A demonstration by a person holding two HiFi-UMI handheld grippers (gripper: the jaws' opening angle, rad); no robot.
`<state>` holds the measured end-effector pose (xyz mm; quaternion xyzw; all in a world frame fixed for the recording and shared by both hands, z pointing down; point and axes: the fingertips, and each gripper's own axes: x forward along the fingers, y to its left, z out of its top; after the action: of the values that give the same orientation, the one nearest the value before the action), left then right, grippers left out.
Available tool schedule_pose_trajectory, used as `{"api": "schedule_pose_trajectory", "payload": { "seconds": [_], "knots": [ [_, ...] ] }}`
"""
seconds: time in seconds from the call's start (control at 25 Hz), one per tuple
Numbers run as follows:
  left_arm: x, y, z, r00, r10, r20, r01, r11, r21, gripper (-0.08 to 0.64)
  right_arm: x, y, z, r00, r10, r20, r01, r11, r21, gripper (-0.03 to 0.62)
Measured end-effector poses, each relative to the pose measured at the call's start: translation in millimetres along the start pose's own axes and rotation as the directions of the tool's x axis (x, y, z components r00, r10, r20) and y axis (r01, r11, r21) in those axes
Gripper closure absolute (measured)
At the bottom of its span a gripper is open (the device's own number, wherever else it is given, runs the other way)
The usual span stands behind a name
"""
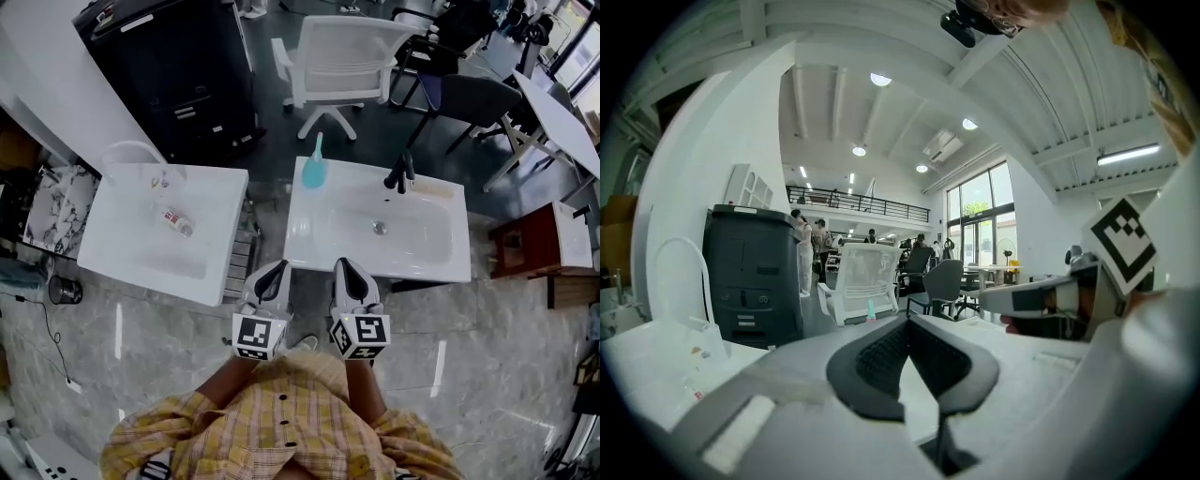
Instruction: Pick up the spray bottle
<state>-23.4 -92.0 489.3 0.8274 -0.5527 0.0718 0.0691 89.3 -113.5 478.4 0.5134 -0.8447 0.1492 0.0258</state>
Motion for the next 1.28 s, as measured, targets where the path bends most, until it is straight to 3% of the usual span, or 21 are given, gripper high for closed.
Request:
{"api": "schedule_pose_trajectory", "payload": {
  "seconds": [0.6, 1.28],
  "knots": [
    [104.4, 65.3, 14.0, 0.999, -0.038, -0.007, 0.038, 0.999, 0.009, 0.561, 116.6, -26.7, 16.7, 0.999, -0.034, -0.022, 0.034, 0.999, -0.008, 0.592],
    [156.5, 111.5, -1.5, 0.998, -0.045, -0.053, 0.043, 0.999, -0.032, 0.561, 210.9, -41.4, 0.7, 0.995, -0.060, -0.079, 0.060, 0.998, 0.000, 0.592]
  ]
}}
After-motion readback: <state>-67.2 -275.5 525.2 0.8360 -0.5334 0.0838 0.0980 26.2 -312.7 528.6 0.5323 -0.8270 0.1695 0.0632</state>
